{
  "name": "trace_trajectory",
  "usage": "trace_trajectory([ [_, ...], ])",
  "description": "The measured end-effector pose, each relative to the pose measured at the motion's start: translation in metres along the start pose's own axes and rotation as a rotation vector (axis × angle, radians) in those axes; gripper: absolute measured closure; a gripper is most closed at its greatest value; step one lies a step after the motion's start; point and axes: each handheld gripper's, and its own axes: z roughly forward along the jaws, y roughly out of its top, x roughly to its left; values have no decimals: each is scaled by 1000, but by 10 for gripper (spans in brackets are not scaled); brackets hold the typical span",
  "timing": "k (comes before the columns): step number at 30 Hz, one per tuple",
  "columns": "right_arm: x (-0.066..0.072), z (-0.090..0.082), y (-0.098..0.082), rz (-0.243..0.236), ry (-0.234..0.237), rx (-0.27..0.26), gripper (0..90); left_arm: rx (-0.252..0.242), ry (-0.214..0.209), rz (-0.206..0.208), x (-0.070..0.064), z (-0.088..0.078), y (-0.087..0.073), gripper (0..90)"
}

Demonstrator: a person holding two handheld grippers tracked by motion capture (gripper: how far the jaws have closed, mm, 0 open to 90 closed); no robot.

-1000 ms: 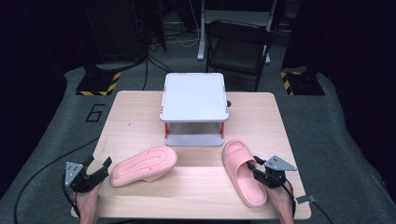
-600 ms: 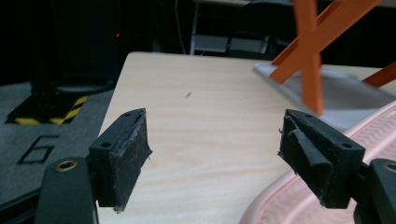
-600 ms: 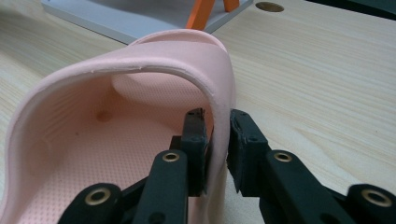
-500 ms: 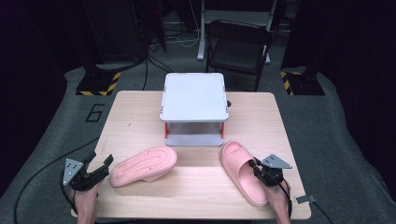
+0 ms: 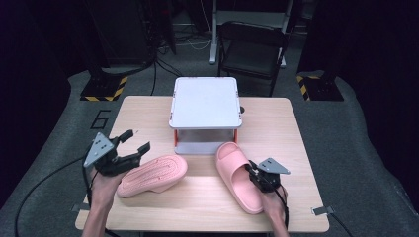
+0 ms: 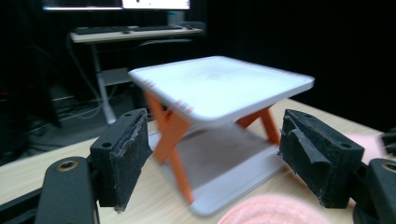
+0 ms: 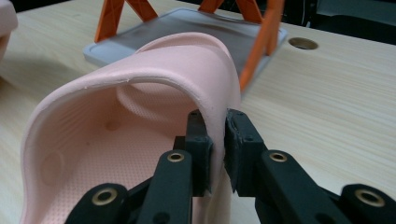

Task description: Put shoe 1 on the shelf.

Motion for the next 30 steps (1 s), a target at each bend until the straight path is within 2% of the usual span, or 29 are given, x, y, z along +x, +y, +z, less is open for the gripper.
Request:
trace_trajectory([
  [1,3,7,3,-6,7,-5,800,15,-10,9,-2,9,6,239],
  [2,11,21,9,-2,8,10,799,46,-24,33,-4,26,13,251],
  [3,11,21,9,-2,8,10,799,46,-24,33,-4,26,13,262],
  [4,20,35,15,-2,7,21,798,96,-26,51,-2,47,20,277],
  [5,20,35,15,-2,7,21,798,96,-26,51,-2,47,20,286],
  [6,26,50,21,9,10,27,798,107,-25,47,0,59,23,292],
  [8,28,54,22,19,7,29,797,134,-31,28,3,75,25,292],
  [9,29,61,25,31,9,29,797,153,-34,32,4,83,25,296],
  [10,33,73,29,51,6,35,797,194,-40,37,5,97,25,310],
  [11,33,73,29,51,6,35,797,194,-40,37,5,97,25,320],
  [12,34,77,30,56,0,24,796,207,-36,50,5,106,25,320],
  [13,37,84,32,48,2,31,796,201,-32,45,5,112,24,340],
  [14,41,96,35,54,2,39,794,219,-45,22,5,121,22,363],
  [15,43,99,35,60,0,36,795,240,-49,28,5,127,21,364],
  [17,44,108,39,82,2,26,791,241,-45,21,4,132,19,364],
  [18,45,111,40,100,0,24,791,262,-49,1,6,137,16,364],
  [20,45,118,43,117,6,14,791,267,-34,-2,7,143,12,364],
  [22,48,124,46,106,-12,16,787,276,-24,-9,9,146,10,357],
  [24,50,130,47,115,-25,14,787,270,-19,-15,9,147,9,353],
  [26,53,135,48,158,-31,21,787,278,-17,-3,9,147,9,347],
  [27,53,135,48,158,-31,21,787,278,-17,-3,9,147,9,348],
  [28,56,141,50,180,-34,13,785,276,-10,4,8,147,9,348],
  [30,56,145,51,178,-34,-5,785,282,-4,-5,8,147,9,348],
])
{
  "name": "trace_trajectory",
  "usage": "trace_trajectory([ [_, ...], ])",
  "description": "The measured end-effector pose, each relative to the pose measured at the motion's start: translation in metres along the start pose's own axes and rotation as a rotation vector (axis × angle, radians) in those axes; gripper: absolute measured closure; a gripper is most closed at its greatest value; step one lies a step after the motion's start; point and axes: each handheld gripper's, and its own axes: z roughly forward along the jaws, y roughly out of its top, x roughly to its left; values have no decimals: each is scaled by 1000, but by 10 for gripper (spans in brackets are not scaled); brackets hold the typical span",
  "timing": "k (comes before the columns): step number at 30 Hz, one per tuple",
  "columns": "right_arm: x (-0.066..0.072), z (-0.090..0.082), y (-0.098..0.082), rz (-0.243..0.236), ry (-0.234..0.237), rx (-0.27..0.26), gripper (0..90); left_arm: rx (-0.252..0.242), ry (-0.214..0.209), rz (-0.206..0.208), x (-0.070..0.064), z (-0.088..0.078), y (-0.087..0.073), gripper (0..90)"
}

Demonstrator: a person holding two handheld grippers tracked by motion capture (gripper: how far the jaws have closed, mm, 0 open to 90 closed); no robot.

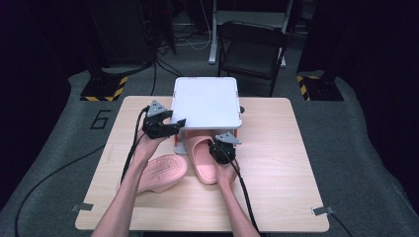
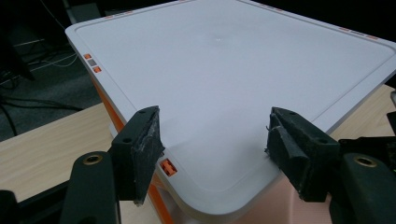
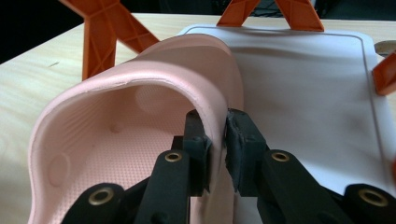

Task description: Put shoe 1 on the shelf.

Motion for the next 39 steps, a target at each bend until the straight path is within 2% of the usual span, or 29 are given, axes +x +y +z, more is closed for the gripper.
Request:
trace_trajectory([
  [1,1,3,1,-9,-14,7,781,2,-8,0,0,0,0,347],
  [3,5,7,4,10,-20,23,767,-6,-1,-4,0,0,-1,346],
  [5,2,8,6,-13,13,9,689,-8,2,2,-1,0,-1,341],
  [8,-7,-2,7,-20,55,-8,545,-18,-1,0,0,0,-2,342],
  [9,-7,-2,7,-20,55,-8,545,-18,-1,0,0,0,-2,342],
  [10,-16,-14,6,-18,85,-28,484,-15,7,5,-1,0,-1,343],
  [11,-19,-19,5,-18,100,-30,469,-13,8,6,-2,0,-1,343],
  [12,-25,-28,4,-26,145,-33,428,-13,7,5,-2,0,-1,343],
  [13,-27,-34,3,-26,169,-32,395,-13,7,5,-2,0,-1,344],
  [14,-30,-44,0,-62,199,-36,364,-13,8,3,-2,0,-1,343],
  [15,-30,-44,0,-62,199,-36,364,-13,8,3,-2,0,-1,344],
  [16,-30,-50,-2,-74,226,-33,339,-13,10,0,-2,0,-1,344],
  [17,-31,-70,-11,-147,268,-16,281,-14,10,-4,-3,0,-1,343],
  [18,-30,-75,-14,-159,294,-12,280,-12,9,-3,-3,0,-1,343],
  [19,-30,-75,-14,-159,294,-12,280,-12,9,-3,-3,0,-1,344],
  [20,-25,-86,-23,-213,328,16,252,-11,9,-11,-3,-1,-1,344],
  [22,-24,-89,-27,-229,341,23,252,-11,11,-8,-3,-1,-1,344],
  [23,-18,-94,-37,-266,367,51,255,-8,15,-8,-4,0,-1,343],
  [25,-17,-94,-39,-278,364,53,261,-7,18,-9,-4,0,-1,343],
  [26,-14,-90,-43,-293,356,81,291,-2,19,-10,-4,0,0,343],
  [27,-14,-90,-43,-293,356,81,291,-2,19,-10,-4,0,0,343],
  [28,-11,-85,-44,-283,358,111,318,-6,23,-6,-5,0,0,343],
  [30,-8,-78,-43,-321,356,120,349,5,17,-4,-4,-1,0,344],
  [32,-5,-76,-42,-317,344,122,352,4,18,-5,-4,-1,0,344],
  [33,-3,-69,-39,-326,343,125,352,4,18,-5,-4,-1,0,344],
  [34,0,-64,-34,-314,337,124,352,5,18,-6,-4,-1,0,344],
  [35,0,-64,-34,-314,337,124,352,5,18,-6,-4,-1,0,344],
  [36,4,-54,-28,-323,325,127,348,-4,21,-9,-4,0,0,344],
  [39,7,-44,-22,-323,321,139,348,-5,21,-12,-4,0,0,344],
])
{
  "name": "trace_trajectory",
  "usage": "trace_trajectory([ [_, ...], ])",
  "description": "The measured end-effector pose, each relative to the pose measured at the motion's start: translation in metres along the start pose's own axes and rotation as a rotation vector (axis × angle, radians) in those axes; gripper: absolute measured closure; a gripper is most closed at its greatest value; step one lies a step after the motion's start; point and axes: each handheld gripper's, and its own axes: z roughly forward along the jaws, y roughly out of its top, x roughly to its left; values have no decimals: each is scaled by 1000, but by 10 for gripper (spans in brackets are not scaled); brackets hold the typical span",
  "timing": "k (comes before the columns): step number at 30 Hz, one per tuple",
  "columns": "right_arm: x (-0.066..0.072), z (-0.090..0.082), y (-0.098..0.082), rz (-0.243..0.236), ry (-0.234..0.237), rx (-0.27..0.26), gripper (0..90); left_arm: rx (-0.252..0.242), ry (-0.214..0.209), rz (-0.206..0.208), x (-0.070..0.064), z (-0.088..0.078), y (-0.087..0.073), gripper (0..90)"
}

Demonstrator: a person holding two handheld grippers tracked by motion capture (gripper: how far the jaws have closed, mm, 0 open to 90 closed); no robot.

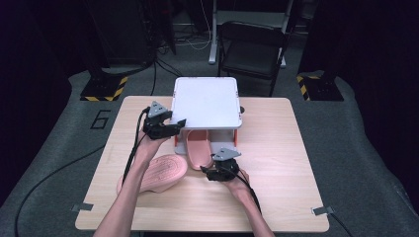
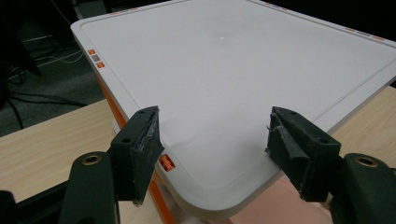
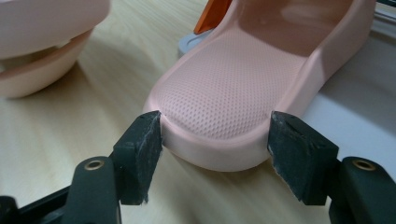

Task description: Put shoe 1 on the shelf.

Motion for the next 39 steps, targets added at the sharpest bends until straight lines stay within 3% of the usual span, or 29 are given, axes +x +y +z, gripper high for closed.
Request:
trace_trajectory([
  [3,-8,18,10,-6,-8,-5,354,1,2,2,0,0,0,344],
  [8,-14,29,18,18,-15,14,364,2,1,1,0,0,0,344],
  [9,-16,34,21,30,-42,9,384,1,1,1,0,0,0,344],
  [13,-19,45,24,27,-58,-6,382,-4,0,0,0,0,-1,343],
  [18,-17,54,27,-19,-98,-11,385,1,-2,2,0,0,0,343],
  [20,-19,58,27,19,-87,-11,354,-8,-2,1,0,0,-1,343],
  [24,-21,59,26,13,-91,-28,341,-9,-8,4,1,0,-2,343],
  [25,-22,56,26,28,-89,-5,339,-17,-4,-3,1,0,-2,343],
  [26,-22,56,26,28,-89,-5,339,-17,-4,-3,1,0,-2,343],
  [27,-19,51,26,57,-109,-11,329,-18,-3,-3,1,0,-2,343],
  [31,-19,35,23,45,-125,-36,316,-27,-11,-8,1,0,-3,327],
  [33,-20,9,18,63,-150,-85,267,-34,-18,-9,0,0,-4,265],
  [34,-20,9,18,63,-150,-85,267,-34,-18,-9,0,0,-4,253],
  [35,-21,-12,13,103,-175,-134,241,-34,-24,2,-1,-3,-3,243],
  [36,-21,-12,13,103,-175,-134,241,-38,-24,8,-2,-4,-3,243],
  [37,-23,-29,7,119,-206,-166,210,-55,-25,22,-5,-10,-1,221],
  [39,-25,-46,1,123,-235,-195,195,-66,-31,29,-6,-17,0,211],
])
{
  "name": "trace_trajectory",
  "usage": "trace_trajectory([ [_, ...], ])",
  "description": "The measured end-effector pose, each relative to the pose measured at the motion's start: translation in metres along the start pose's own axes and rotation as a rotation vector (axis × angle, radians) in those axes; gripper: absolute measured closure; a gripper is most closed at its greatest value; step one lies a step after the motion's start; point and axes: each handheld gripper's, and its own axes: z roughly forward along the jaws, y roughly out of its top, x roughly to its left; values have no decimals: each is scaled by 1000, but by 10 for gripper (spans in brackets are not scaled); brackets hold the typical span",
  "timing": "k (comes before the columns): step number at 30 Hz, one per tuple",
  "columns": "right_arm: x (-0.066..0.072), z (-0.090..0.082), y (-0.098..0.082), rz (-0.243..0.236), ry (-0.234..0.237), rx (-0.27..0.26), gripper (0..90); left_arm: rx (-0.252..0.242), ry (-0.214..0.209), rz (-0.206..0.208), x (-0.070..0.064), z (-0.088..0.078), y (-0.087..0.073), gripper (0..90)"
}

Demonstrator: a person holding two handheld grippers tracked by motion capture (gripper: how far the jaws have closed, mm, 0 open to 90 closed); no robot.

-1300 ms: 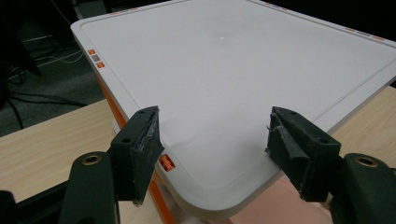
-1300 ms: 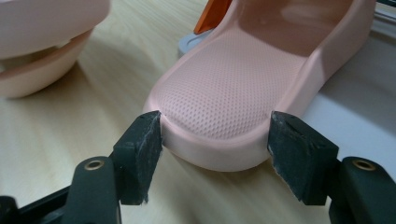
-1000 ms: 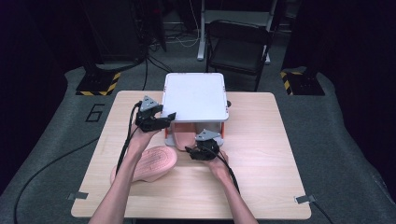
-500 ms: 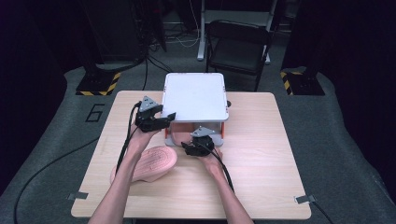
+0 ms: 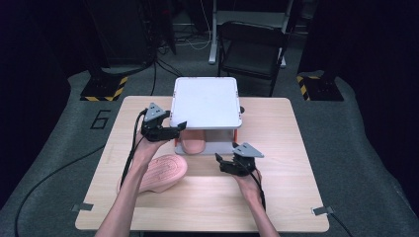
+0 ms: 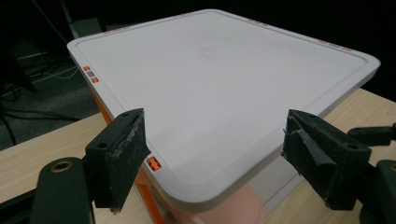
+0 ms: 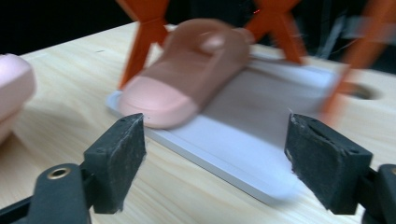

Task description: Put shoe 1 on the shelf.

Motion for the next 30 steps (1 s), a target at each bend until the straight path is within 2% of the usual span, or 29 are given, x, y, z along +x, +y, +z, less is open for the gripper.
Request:
trace_trajectory([
  [1,0,0,0,0,0,0,195,0,0,0,0,0,0,201],
  [2,-4,-10,-2,-9,-22,-4,185,7,-7,25,0,-9,1,201],
  [3,-9,-24,-6,-14,-56,-12,174,-7,-6,31,0,-13,-1,198],
  [5,-17,-41,-13,2,-77,-27,170,-49,-10,11,2,-27,-8,197],
  [6,-26,-58,-24,15,-102,-38,167,-64,-2,7,3,-35,-14,192],
  [7,-26,-58,-24,15,-102,-38,167,-64,-2,7,3,-35,-14,192],
  [8,-33,-72,-35,31,-126,-35,167,-69,6,12,5,-46,-23,192],
  [9,-33,-72,-35,31,-126,-35,167,-69,6,12,5,-46,-23,193],
  [10,-36,-78,-39,37,-136,-37,167,-77,14,1,8,-53,-31,193],
  [11,-41,-87,-47,51,-156,-45,167,-74,19,-1,10,-58,-36,193],
  [13,-46,-97,-55,59,-173,-40,168,-70,30,4,13,-66,-45,193],
  [14,-51,-106,-61,60,-194,-46,169,-73,47,2,18,-75,-55,197],
  [15,-51,-106,-61,60,-194,-46,169,-73,47,2,18,-75,-55,197],
  [18,-61,-121,-63,79,-217,-79,173,-78,68,-22,24,-95,-77,211],
  [19,-61,-121,-63,79,-217,-79,173,-78,68,-22,24,-95,-77,213],
  [20,-64,-128,-63,84,-223,-91,176,-73,76,-19,26,-103,-88,219],
  [21,-64,-129,-63,93,-226,-103,177,-73,76,-19,26,-103,-88,221],
  [22,-67,-132,-65,97,-232,-98,178,-70,83,-28,28,-112,-100,221],
  [23,-67,-132,-65,97,-232,-98,178,-70,83,-28,28,-112,-100,221],
  [24,-69,-135,-68,110,-241,-97,180,-77,85,-36,28,-116,-105,222],
  [25,-70,-136,-69,114,-245,-102,182,-94,80,-65,30,-123,-114,222],
  [30,-72,-138,-68,123,-255,-110,185,-129,70,-97,34,-136,-129,222],
])
